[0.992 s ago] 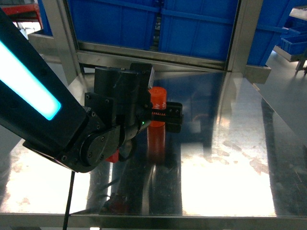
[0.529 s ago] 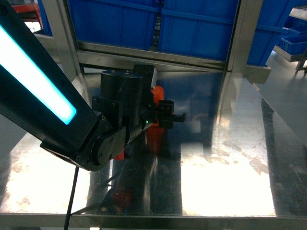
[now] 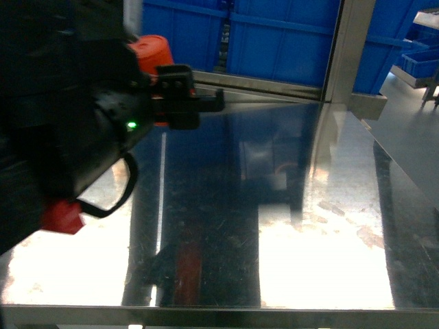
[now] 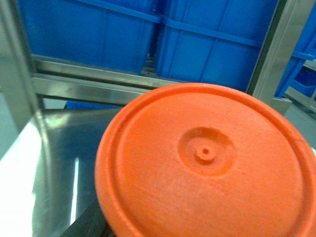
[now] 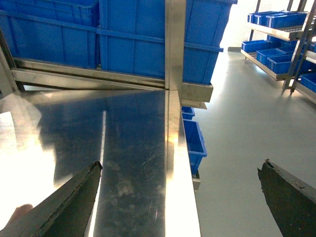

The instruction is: Pick capacitor and pack into box

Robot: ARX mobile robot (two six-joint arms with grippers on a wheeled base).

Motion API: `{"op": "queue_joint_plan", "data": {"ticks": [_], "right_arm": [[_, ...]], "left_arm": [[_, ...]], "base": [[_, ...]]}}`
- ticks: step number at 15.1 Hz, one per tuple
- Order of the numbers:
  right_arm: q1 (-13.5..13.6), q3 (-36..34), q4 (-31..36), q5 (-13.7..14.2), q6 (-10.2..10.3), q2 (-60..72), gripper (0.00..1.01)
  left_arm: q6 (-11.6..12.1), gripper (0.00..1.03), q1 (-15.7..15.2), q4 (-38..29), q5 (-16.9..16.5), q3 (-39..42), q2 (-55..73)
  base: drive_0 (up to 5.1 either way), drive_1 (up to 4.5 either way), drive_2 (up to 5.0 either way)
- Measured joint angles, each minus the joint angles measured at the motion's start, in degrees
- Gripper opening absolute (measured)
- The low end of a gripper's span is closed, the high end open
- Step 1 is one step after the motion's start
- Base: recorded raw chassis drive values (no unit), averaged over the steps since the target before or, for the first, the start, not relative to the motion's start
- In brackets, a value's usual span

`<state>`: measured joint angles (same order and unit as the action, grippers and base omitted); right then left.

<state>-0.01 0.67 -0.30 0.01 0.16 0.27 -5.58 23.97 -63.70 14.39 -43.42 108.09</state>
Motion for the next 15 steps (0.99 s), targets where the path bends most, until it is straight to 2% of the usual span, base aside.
{"op": "queue_joint_plan", "data": {"ticks": [2,3,4,5,6,7,8,9,10,11,12,15], "right_arm": [[0.0,0.0,0.0,0.0,0.0,0.0,0.98],[0.0,0.0,0.0,0.0,0.0,0.0,0.98],[0.0,0.0,0.0,0.0,0.0,0.0,0.98],[0.0,0.0,0.0,0.0,0.0,0.0,0.98],[0.0,0.0,0.0,0.0,0.0,0.0,0.98],[0.0,0.0,0.0,0.0,0.0,0.0,0.98],[0.0,0.0,0.0,0.0,0.0,0.0,0.98],[0.0,0.0,0.0,0.0,0.0,0.0,0.98],[0.0,0.0,0.0,0.0,0.0,0.0,0.98],[0.0,0.0,0.0,0.0,0.0,0.0,0.98],[0.0,0.0,0.0,0.0,0.0,0.0,0.98],[0.0,0.0,0.0,0.0,0.0,0.0,0.98]], "left_arm": [[0.0,0.45,0.4,0.2,5.9,13.0,-11.8],[0.1,0.44,1.6,1.2,9.2,18.5,-18.4],[0.6,0.44,4.5,3.8,13.2,24.0,-27.5],[1.6,0.44,8.3,8.6,18.7,28.7,-36.9],[3.0,0.44,13.9,15.5,26.4,33.2,-47.5],[3.8,0.44,16.6,17.4,30.8,34.7,-54.9],[4.2,0.44,16.4,16.5,32.2,34.0,-57.6],[4.3,0.44,16.1,16.7,32.5,33.7,-57.8],[4.6,0.44,14.1,25.7,26.1,33.7,-60.3],[4.8,0.44,11.0,30.6,21.2,35.2,-64.3],[4.8,0.44,6.4,34.4,16.7,37.0,-70.8],[4.8,0.44,-3.3,41.5,6.5,39.6,-81.0]], "base": [[0.0,0.0,0.0],[0.0,0.0,0.0],[0.0,0.0,0.0],[0.0,0.0,0.0],[0.0,0.0,0.0],[0.0,0.0,0.0],[0.0,0.0,0.0],[0.0,0.0,0.0],[0.0,0.0,0.0],[0.0,0.0,0.0],[0.0,0.0,0.0],[0.0,0.0,0.0]]}}
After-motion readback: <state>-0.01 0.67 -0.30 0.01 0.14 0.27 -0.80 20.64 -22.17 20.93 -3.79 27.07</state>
